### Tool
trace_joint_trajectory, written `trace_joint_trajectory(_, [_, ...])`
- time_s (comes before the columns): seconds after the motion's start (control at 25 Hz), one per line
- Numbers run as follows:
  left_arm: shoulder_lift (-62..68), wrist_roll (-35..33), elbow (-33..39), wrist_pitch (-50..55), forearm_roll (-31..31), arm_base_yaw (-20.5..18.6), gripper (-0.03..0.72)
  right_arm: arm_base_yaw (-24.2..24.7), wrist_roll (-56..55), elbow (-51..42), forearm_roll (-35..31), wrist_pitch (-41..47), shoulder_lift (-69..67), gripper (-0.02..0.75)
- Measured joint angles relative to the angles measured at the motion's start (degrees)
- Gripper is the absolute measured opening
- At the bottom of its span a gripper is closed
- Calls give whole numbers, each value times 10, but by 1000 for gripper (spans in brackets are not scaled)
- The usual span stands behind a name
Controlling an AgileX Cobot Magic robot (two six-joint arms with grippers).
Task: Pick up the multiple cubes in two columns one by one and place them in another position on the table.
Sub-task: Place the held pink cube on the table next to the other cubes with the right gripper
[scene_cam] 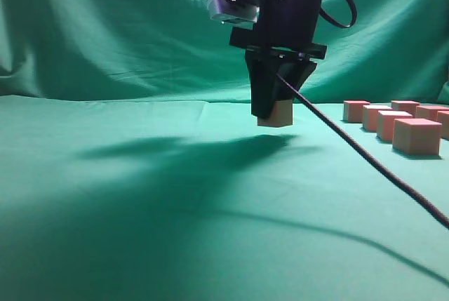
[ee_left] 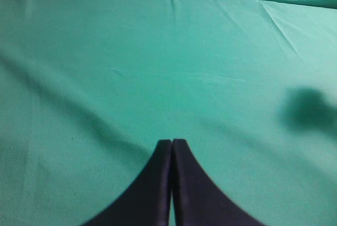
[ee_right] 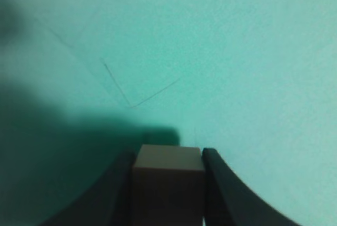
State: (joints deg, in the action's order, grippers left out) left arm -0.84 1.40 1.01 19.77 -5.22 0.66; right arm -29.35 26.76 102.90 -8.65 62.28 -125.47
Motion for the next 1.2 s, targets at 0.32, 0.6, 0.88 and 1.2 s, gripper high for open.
trace_joint_trajectory(0.32, [0,0,0,0,0,0,0,0,-46,3,1,-8,-6,262])
trace_joint_trajectory(0.6, [0,0,0,0,0,0,0,0,-78,3,1,-8,-6,262])
trace_joint_trajectory(0.88, [0,0,0,0,0,0,0,0,-78,3,1,8,-6,262])
trace_joint_trajectory(1.2, [0,0,0,0,0,0,0,0,-66,3,0,9,-6,262])
